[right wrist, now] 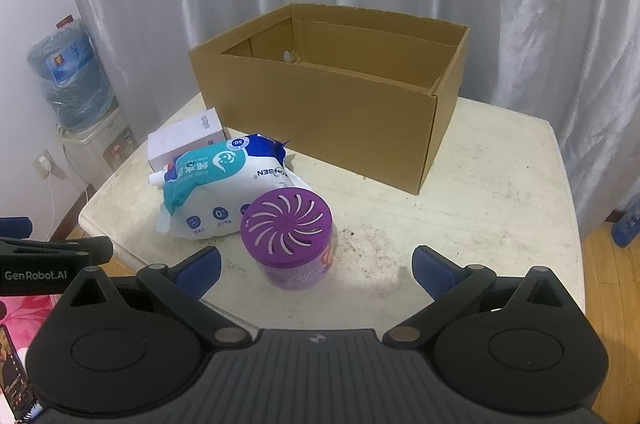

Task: Organize objects
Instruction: 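Move the right gripper toward the purple air freshener jar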

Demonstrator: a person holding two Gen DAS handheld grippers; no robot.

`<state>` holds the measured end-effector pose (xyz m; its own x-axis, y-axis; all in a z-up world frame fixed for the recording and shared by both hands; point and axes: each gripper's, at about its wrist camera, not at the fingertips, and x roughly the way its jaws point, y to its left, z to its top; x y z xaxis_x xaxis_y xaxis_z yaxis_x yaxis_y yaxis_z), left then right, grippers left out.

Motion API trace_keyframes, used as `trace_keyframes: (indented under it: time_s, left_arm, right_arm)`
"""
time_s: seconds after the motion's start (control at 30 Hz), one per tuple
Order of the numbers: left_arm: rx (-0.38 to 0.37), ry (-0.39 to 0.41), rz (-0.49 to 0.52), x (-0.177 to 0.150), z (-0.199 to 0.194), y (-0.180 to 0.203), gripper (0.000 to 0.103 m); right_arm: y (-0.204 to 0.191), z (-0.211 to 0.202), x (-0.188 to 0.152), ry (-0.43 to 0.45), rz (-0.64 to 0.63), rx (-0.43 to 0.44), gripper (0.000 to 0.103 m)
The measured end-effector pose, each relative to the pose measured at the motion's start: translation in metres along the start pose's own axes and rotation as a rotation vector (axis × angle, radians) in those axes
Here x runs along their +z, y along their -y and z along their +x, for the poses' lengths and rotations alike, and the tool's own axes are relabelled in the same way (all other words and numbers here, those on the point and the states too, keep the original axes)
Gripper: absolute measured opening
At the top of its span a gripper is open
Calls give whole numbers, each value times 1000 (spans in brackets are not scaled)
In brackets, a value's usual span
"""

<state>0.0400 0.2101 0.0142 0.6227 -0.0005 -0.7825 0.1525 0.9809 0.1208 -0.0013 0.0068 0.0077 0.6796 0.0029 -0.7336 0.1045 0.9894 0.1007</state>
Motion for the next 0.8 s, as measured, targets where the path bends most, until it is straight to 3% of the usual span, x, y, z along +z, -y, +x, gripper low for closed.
trace_keyframes:
  time_s: [0.8]
  left_arm:
    - [4, -13, 2, -1, 5, 3, 103]
  right_arm:
    - [0, 1, -1, -5, 2, 1, 103]
